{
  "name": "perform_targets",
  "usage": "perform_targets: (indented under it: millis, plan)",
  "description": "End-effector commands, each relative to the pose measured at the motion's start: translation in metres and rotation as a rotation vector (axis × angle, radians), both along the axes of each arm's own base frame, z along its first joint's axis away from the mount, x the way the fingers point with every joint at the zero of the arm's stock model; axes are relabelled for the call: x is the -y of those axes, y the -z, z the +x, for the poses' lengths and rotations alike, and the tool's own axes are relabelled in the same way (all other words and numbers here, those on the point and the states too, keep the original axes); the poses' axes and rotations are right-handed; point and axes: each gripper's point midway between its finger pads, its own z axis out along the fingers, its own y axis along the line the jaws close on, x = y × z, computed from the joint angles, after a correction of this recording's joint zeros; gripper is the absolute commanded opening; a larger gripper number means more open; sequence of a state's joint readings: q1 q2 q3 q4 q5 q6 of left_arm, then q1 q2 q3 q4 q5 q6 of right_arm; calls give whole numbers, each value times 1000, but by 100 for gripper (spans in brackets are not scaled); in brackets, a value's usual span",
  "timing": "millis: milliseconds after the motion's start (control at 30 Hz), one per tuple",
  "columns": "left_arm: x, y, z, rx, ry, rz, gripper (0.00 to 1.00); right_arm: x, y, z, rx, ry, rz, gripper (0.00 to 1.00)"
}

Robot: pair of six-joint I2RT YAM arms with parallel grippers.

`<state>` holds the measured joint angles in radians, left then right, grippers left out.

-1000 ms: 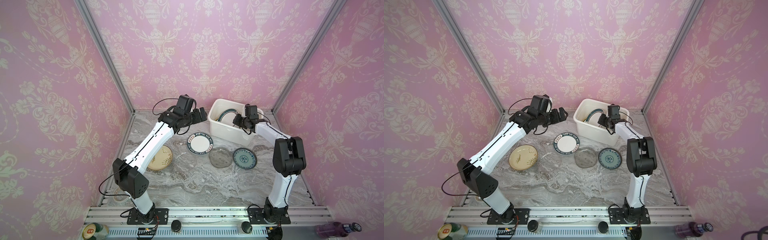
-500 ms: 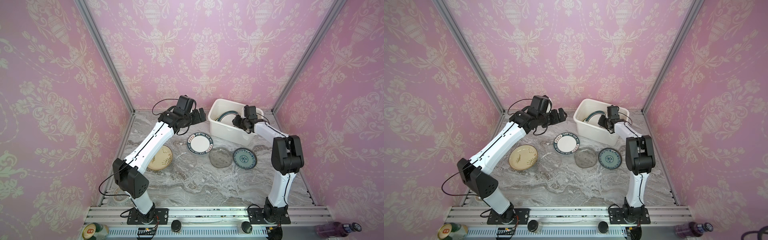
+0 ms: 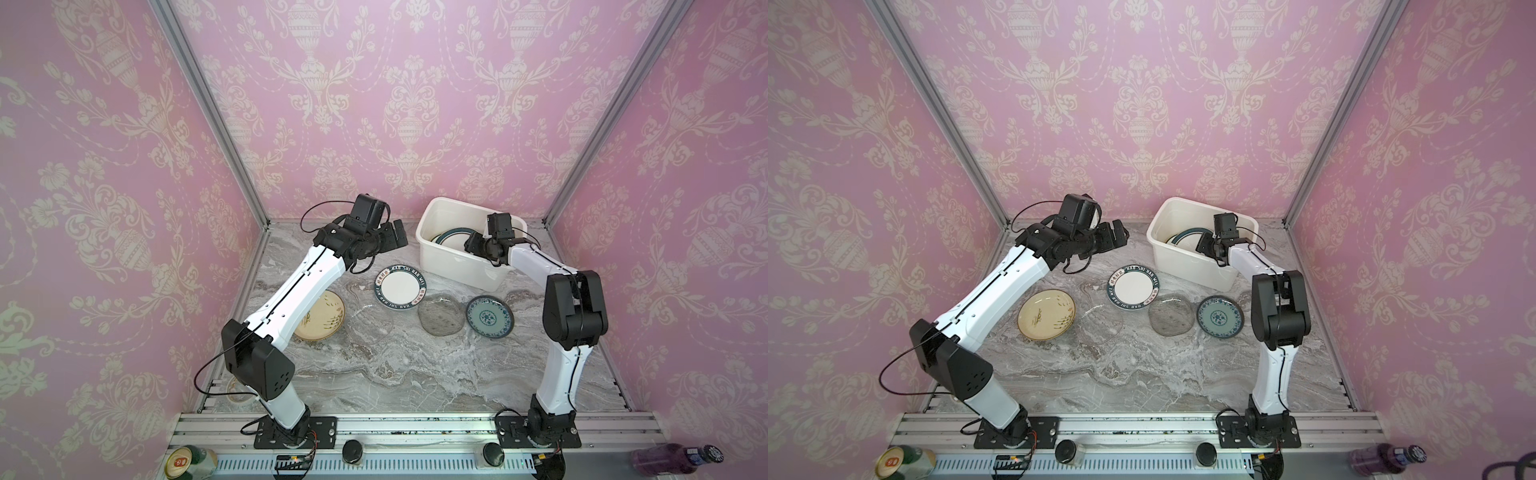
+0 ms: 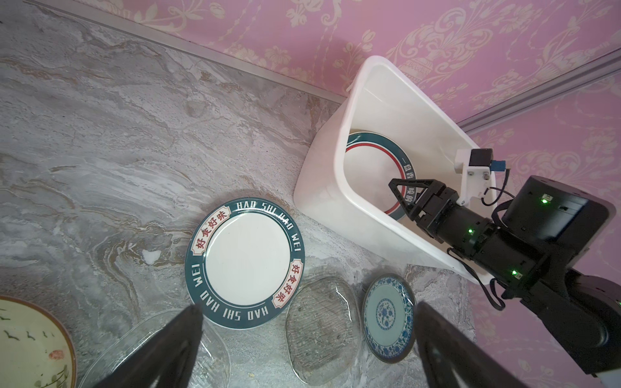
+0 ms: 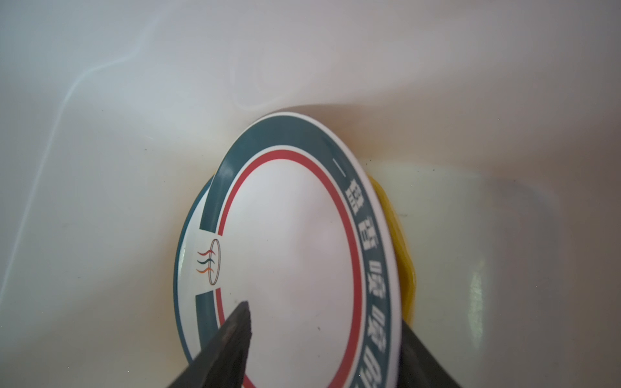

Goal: Place the plates into the plastic bin on the countertop
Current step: Place the plate in the plastic bin, then pick up the plate from the top-center of the table.

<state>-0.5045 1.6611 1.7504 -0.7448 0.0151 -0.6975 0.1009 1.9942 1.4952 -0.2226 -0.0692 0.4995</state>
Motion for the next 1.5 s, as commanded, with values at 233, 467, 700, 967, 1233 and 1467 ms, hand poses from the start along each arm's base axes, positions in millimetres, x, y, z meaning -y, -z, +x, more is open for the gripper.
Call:
perform_targets:
  millis: [233,467,700,967,1233,1467]
  plan:
    - [-66,18,-22,-98,-206,107,99,14,-43,-12,48,43,-100,79]
    - [-78,33,-25,-95,-184,171,99,6,-112,-31,159,59,-129,97]
    - [-84,52,-23,-95,-129,242,99,-50,-189,-77,304,-68,-138,97]
    - [-77,87,-5,-136,-61,103,99,-131,-189,-155,267,-366,-22,92]
    - [-61,138,12,-194,40,-34,99,-172,-95,-194,4,-537,35,87]
    - [-60,180,16,-250,93,-110,96,-180,-37,-174,-82,-558,-43,87]
